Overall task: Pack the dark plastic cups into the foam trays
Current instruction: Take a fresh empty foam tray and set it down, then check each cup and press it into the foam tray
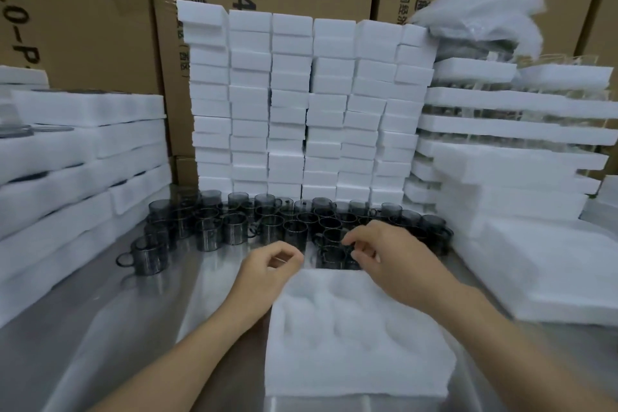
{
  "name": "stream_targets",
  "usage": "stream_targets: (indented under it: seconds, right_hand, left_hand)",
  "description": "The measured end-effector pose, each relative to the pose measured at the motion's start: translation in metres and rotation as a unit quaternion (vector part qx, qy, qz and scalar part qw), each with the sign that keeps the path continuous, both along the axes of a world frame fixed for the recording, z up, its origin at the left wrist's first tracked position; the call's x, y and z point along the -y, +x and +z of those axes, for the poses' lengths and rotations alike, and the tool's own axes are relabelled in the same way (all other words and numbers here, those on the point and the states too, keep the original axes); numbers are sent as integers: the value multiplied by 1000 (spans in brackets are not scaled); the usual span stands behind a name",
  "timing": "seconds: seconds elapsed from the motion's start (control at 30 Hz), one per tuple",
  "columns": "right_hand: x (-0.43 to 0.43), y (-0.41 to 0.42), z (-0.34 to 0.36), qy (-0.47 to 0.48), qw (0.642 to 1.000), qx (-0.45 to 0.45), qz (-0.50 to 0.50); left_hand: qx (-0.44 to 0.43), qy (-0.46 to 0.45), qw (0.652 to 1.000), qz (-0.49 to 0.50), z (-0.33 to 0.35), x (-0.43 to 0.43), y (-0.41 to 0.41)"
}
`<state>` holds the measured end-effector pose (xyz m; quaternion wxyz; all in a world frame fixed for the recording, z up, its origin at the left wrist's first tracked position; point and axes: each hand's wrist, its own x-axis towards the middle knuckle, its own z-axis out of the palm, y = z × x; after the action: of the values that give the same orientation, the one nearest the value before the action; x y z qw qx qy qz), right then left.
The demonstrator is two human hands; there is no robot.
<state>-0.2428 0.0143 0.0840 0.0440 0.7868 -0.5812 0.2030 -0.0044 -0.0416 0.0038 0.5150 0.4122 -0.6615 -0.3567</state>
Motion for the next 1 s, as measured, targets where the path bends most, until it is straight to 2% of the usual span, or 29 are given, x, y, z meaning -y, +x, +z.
stream_targets:
  seconds: [0.13,0.4,0.5,0.6,0.7,0.8,0.87,1.0]
  right_hand:
    - [32,8,-26,20,993,-119,0]
    - [51,19,-11,72,988,-132,30]
    - [37,20,-1,6,995,-98,15]
    - [13,20,2,-118,992,-22,34]
    - [-14,20,-4,-263,962,26,70]
    - [-32,18,-25,-370,921,69,103]
    - [-39,18,-39,-386,909,105,118]
    - [-48,13,-47,-344,920,140,123]
  left_hand:
    - [7,14,1000,6,-1,3,1]
    - [31,25,999,-1,5,-3,0]
    - [0,12,999,31,17,-8,-4]
    - [-61,-19,996,62,40,-22,-13]
    - [-73,-31,997,-10,56,-48,-30]
    - [-128,-19,990,-58,55,-76,-58]
    - [-150,-15,987,-54,50,-85,-70]
    - [-171,-24,982,-79,43,-86,-72]
